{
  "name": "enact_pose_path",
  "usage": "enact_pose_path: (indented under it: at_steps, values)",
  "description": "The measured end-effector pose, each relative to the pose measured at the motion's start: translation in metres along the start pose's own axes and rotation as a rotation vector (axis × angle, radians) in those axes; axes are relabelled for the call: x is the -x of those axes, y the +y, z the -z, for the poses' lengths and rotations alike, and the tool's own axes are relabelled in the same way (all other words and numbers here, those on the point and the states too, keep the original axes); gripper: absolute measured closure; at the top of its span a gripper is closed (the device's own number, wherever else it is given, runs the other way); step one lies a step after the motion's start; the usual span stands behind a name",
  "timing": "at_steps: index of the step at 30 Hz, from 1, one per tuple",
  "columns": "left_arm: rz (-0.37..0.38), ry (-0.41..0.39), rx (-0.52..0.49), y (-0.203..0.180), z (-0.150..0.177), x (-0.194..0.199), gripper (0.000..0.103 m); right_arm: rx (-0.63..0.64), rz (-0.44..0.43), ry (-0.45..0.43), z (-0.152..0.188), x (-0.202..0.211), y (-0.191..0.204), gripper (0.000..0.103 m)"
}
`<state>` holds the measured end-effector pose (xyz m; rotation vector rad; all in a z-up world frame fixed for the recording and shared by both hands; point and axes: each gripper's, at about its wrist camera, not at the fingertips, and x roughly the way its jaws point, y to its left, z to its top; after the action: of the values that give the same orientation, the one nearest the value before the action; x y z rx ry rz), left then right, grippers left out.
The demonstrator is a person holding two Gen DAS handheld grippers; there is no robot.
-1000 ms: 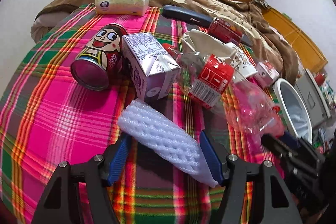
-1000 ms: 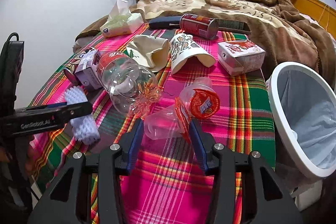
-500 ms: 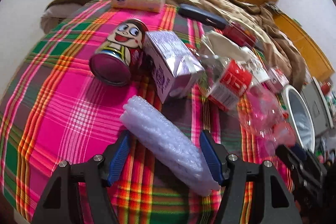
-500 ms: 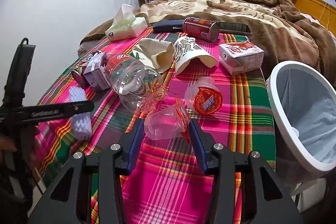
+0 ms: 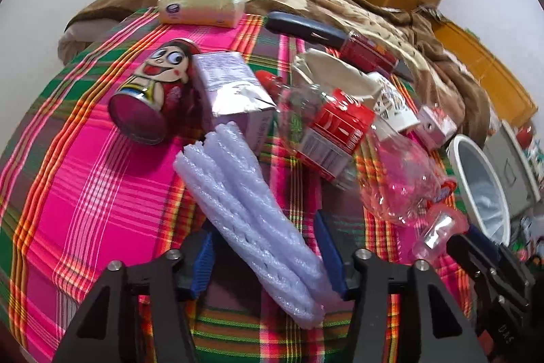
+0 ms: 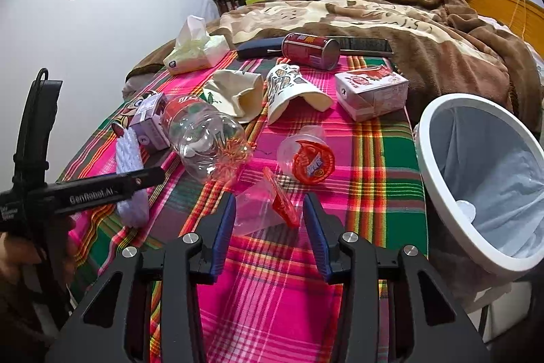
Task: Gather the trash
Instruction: 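Grasp the second white foam nets with the left tool while the right tool grasps the clear red-labelled plastic cup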
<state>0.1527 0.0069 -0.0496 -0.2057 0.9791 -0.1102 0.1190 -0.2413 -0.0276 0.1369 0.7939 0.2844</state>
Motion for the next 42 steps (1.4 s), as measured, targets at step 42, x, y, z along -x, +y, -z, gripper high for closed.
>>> enact_pose_path:
  at_steps: [42]
  values:
    - [0.040, -0.026, -0.096, 0.010, 0.007, 0.005, 0.056, 0.012, 0.077, 0.059, -0.005, -0.019, 0.013, 0.054]
